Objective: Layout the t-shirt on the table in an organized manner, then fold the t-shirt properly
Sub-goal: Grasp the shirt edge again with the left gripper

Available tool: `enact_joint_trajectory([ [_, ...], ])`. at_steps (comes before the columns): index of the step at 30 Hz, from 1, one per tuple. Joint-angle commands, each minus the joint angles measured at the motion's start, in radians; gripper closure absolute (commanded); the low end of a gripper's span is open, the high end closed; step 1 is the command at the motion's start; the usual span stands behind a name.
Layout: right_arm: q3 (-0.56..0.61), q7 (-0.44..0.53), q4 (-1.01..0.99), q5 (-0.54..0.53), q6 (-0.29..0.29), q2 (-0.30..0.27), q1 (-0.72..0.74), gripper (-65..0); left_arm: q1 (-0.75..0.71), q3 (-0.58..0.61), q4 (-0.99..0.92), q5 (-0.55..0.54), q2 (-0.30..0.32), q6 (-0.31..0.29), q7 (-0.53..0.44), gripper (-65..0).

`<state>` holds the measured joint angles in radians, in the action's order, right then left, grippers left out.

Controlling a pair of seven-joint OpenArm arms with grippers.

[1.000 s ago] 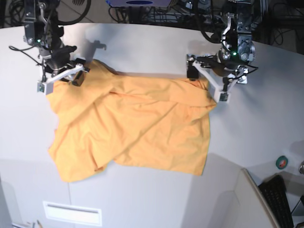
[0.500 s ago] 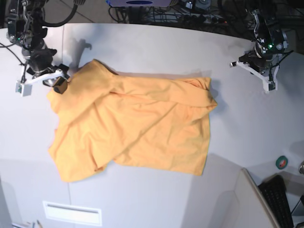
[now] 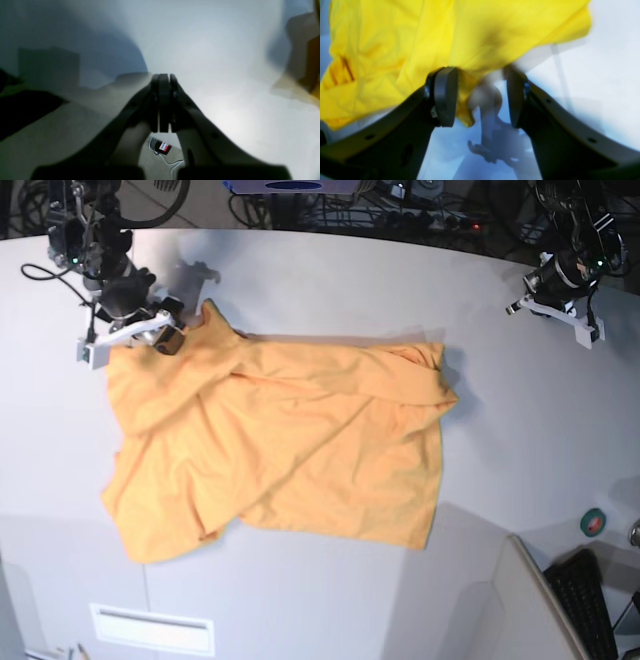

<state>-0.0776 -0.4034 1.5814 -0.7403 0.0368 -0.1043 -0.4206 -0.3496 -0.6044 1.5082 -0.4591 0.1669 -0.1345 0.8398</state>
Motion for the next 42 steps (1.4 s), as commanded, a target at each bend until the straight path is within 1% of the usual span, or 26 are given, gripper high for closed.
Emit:
enact_joint_trajectory([
  [1,0.003,0.016,0.015,-0.006,-0.01,-0.005,-0.001,-30.8,0.002,-0.007,0.019,-0.01,0.013,-0.003,-0.012,0.0],
  [6,0.011,0.014,0.024,-0.015,-0.01,-0.004,-0.022,-30.8,0.001,-0.01,0.019,-0.008,0.018,-0.003,-0.012,0.0],
  [10,0.011,0.014,0.018,-0.092,-0.01,-0.008,-0.031,-30.8,0.001,-0.009,0.019,-0.01,0.018,-0.003,-0.012,0.0],
  [17,0.011,0.014,0.015,-0.092,-0.011,-0.005,-0.025,-30.9,0.001,-0.002,0.021,-0.013,0.015,-0.007,-0.012,0.0],
  [19,0.011,0.014,0.015,-0.094,-0.011,-0.004,-0.014,-30.9,0.002,-0.002,0.021,-0.013,0.013,-0.044,-0.012,0.0],
  [22,0.049,0.018,0.001,-0.097,-0.011,-0.005,0.006,-30.9,0.002,-0.002,0.021,-0.011,0.012,-0.123,-0.012,0.0],
  [24,0.065,0.019,-0.008,-0.097,-0.011,-0.004,0.015,-30.2,0.002,-0.002,0.021,-0.011,0.01,-0.129,-0.012,0.0],
  [26,0.069,0.019,-0.009,-0.097,-0.011,-0.004,0.018,-29.7,0.002,-0.001,0.021,-0.01,-0.01,-0.129,-0.012,0.0],
  [27,0.068,0.021,-0.009,-0.097,-0.011,-0.004,0.019,-28.8,0.002,-0.001,0.021,-0.008,-0.017,-0.129,-0.012,0.0],
  [28,0.066,0.021,-0.009,-0.098,-0.011,-0.004,0.019,-26.1,0.002,-0.001,0.021,-0.008,-0.022,-0.13,-0.012,0.0],
  [29,0.066,0.021,-0.011,-0.098,-0.011,-0.004,0.018,-21.3,0.001,0.002,0.021,-0.008,-0.023,-0.13,-0.012,0.0],
  [30,0.066,0.021,-0.011,-0.098,-0.011,-0.004,0.018,-16.4,0.001,0.014,0.021,-0.008,-0.025,-0.13,-0.012,0.0],
  [31,0.066,0.021,-0.011,-0.098,-0.011,-0.004,0.018,-9.3,0.001,0.038,0.021,-0.008,-0.028,-0.13,-0.012,0.0],
  [32,0.068,0.018,-0.011,-0.098,-0.011,-0.004,0.016,-0.8,-0.006,0.057,0.022,-0.01,-0.028,-0.13,-0.014,0.0],
  [33,0.068,0.016,-0.011,-0.098,-0.011,-0.004,0.016,0.0,-0.009,0.074,0.03,-0.014,-0.028,-0.13,-0.024,0.0],
  [37,0.071,0.014,-0.011,-0.1,-0.011,-0.004,0.009,0.0,-0.039,0.148,0.075,-0.016,-0.031,-0.13,-0.153,0.0],
  [38,0.071,0.014,-0.011,-0.1,-0.011,-0.004,0.009,0.0,-0.039,0.156,0.082,-0.016,-0.031,-0.13,-0.164,0.0],
  [39,0.071,0.014,-0.011,-0.1,-0.011,-0.004,0.009,0.0,-0.038,0.162,0.09,-0.017,-0.031,-0.13,-0.169,-4.9],
  [41,0.068,0.014,-0.011,-0.1,-0.011,-0.004,0.009,0.0,-0.033,0.166,0.107,-0.025,-0.037,-0.13,-0.169,-22.1],
  [42,0.068,0.014,-0.011,-0.098,-0.011,-0.004,0.009,0.0,-0.021,0.166,0.114,-0.043,-0.046,-0.13,-0.169,-29.5],
])
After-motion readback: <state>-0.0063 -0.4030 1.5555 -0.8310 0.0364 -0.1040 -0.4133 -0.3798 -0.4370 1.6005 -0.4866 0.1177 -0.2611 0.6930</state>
